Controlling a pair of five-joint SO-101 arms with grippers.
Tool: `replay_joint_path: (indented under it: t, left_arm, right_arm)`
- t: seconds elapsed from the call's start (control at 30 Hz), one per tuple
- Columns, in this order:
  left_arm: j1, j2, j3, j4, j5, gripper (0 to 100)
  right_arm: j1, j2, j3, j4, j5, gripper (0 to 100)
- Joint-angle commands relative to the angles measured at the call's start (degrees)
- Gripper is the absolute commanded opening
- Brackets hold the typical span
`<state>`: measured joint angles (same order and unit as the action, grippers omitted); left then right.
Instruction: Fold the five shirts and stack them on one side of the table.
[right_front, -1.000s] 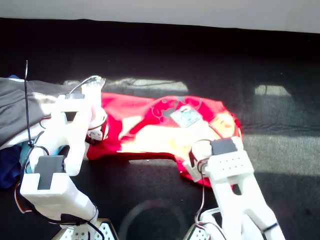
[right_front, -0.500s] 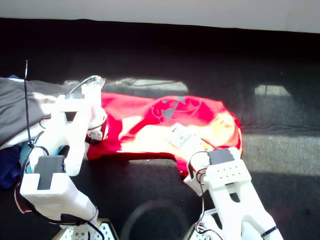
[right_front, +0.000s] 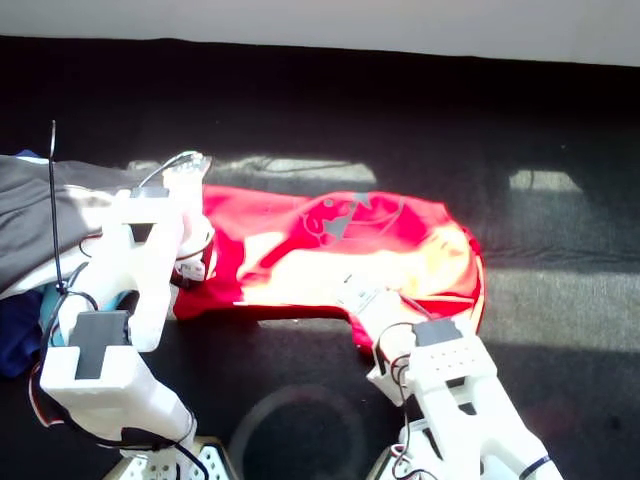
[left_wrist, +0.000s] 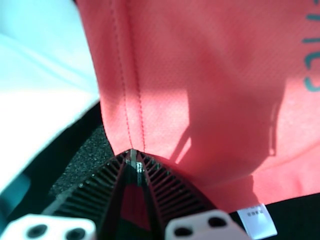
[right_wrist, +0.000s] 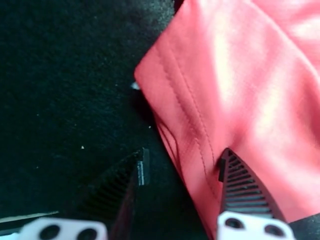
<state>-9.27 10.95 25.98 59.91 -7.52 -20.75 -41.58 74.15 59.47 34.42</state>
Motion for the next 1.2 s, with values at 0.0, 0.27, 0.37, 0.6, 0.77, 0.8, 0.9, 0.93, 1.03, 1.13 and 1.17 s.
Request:
replay_joint_path:
  t: [0.0, 0.27, 0.37, 0.6, 0.77, 0.8, 0.9, 0.93, 1.03, 1.13, 1.17]
  left_arm:
    - [-0.7, 0.1, 0.1, -2.1, -0.2, 1]
    - [-0.7, 0.1, 0.1, -2.0, -0.2, 1]
    - [-0.7, 0.1, 0.1, -1.9, -0.2, 1]
    - [-0.7, 0.1, 0.1, -1.9, -0.2, 1]
    - [-0.7, 0.1, 0.2, -1.9, -0.2, 1]
    - [-0.7, 0.1, 0.2, -1.9, -0.2, 1]
    - [-0.7, 0.1, 0.2, -1.9, -0.2, 1]
    - [-0.7, 0.1, 0.2, -1.9, -0.2, 1]
    - [-0.7, 0.1, 0.2, -1.9, -0.2, 1]
    - [-0.7, 0.1, 0.2, -1.9, -0.2, 1]
    - [-0.7, 0.1, 0.2, -1.9, -0.2, 1]
  right_arm:
    - [1.4, 0.3, 0.5, -3.8, 0.6, 22.4]
    - [5.8, 0.4, 0.5, -5.9, 0.7, 22.3]
    - [5.8, 0.4, 0.5, -5.9, 0.7, 21.2]
    - [5.9, 7.7, 0.0, -5.9, 3.4, 18.7]
    - [6.6, 14.5, -4.6, -5.9, 3.2, 15.6]
    - [7.2, 14.6, -5.7, -5.9, 3.2, 13.0]
    - [10.1, 14.6, -9.0, -5.8, 3.2, 3.1]
    - [11.2, 14.6, -9.9, -5.8, 3.2, 0.3]
    - [14.6, 14.6, -12.3, -5.7, 3.4, 0.7]
    - [16.0, 14.6, -15.8, -3.2, 3.5, 0.6]
    - [16.0, 14.6, -17.6, -1.5, 3.5, 0.6]
